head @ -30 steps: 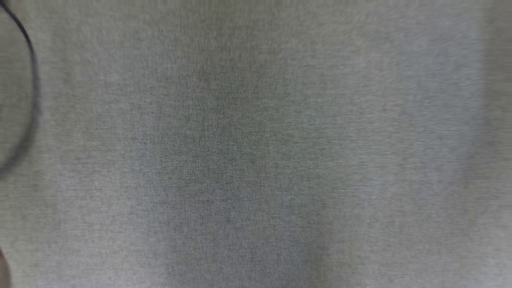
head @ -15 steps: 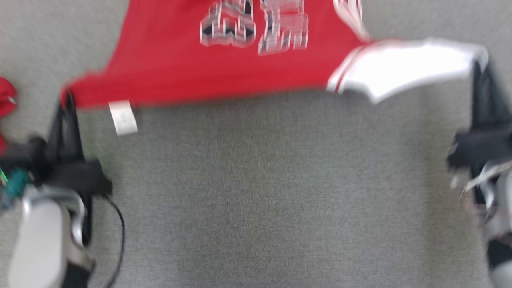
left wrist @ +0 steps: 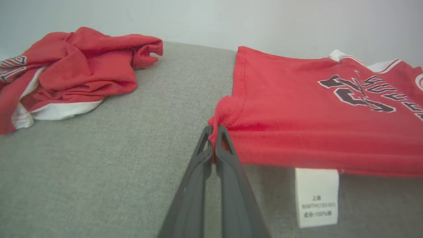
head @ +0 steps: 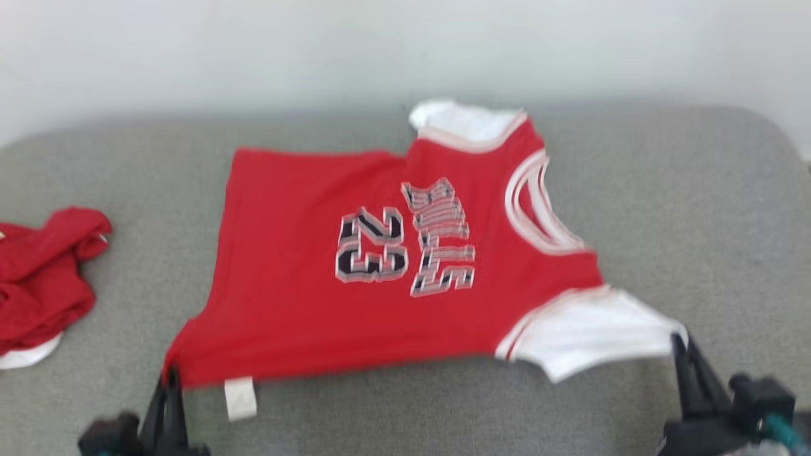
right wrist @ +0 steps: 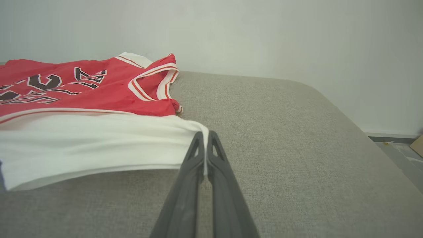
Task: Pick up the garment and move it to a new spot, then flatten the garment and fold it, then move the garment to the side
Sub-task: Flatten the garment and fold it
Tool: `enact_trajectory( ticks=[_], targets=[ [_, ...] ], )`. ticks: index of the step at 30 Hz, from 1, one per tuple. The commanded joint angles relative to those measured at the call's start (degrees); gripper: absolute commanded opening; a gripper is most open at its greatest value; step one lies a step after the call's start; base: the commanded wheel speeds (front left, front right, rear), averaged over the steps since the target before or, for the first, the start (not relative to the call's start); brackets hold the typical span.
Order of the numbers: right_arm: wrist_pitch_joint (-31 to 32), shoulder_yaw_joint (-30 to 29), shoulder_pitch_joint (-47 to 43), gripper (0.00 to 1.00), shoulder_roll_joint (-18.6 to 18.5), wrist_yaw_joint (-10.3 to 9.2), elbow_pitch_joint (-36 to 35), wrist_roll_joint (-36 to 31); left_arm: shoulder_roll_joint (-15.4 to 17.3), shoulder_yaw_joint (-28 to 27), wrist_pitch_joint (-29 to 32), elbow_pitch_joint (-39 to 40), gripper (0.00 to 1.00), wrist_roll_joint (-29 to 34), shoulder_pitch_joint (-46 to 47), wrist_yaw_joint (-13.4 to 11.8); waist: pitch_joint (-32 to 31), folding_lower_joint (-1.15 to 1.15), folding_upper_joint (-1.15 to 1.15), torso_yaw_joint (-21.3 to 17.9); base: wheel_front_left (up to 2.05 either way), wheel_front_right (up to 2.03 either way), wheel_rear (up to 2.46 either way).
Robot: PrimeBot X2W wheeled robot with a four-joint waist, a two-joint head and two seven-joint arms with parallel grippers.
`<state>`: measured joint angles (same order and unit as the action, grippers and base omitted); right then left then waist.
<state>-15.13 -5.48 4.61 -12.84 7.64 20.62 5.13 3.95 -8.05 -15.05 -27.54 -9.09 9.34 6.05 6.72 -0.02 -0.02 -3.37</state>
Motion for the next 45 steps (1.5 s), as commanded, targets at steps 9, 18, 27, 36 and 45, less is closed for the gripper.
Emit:
enact_trajectory(
  ticks=[9, 18, 27, 36, 45],
  targets=[
    [0.0, -0.89, -10.68, 0.0, 1.93, -0.3, 2.01, -0.44, -0.83, -0.37, -0.18, -2.62, 0.0, -1.45, -9.85, -0.04, -7.89, 0.02, 0.02, 1.2, 0.0, 0.0, 0.0],
    [0.0, -1.91, -15.72, 0.0, 2.44, -0.3, 2.4, -0.51, -0.86, 1.64, -0.18, -3.91, 0.0, -3.07, -14.72, -0.67, -9.35, 0.02, 0.02, 1.62, 0.0, 0.0, 0.0],
    [0.01, -0.61, -14.89, 0.0, 2.01, -0.29, -2.34, 0.27, -0.87, 2.28, -0.18, -1.21, 0.0, -4.05, -13.38, -0.76, -7.97, 0.02, 0.02, 1.93, 0.0, 0.0, 0.0],
    [0.0, 2.57, -6.62, 0.0, 1.28, -0.26, -7.4, 2.32, -0.91, 2.8, -0.18, 3.54, 0.0, -2.17, -6.84, 0.35, -3.0, 0.02, 0.02, 1.94, 0.0, 0.0, 0.0],
    [-0.01, 2.89, 5.02, 0.0, 1.67, -0.25, -1.76, 0.66, -0.94, 1.54, -0.18, 1.76, 0.0, -0.27, 1.43, 1.01, 2.59, 0.02, 0.02, 2.52, 0.0, 0.0, 0.0]
  ],
)
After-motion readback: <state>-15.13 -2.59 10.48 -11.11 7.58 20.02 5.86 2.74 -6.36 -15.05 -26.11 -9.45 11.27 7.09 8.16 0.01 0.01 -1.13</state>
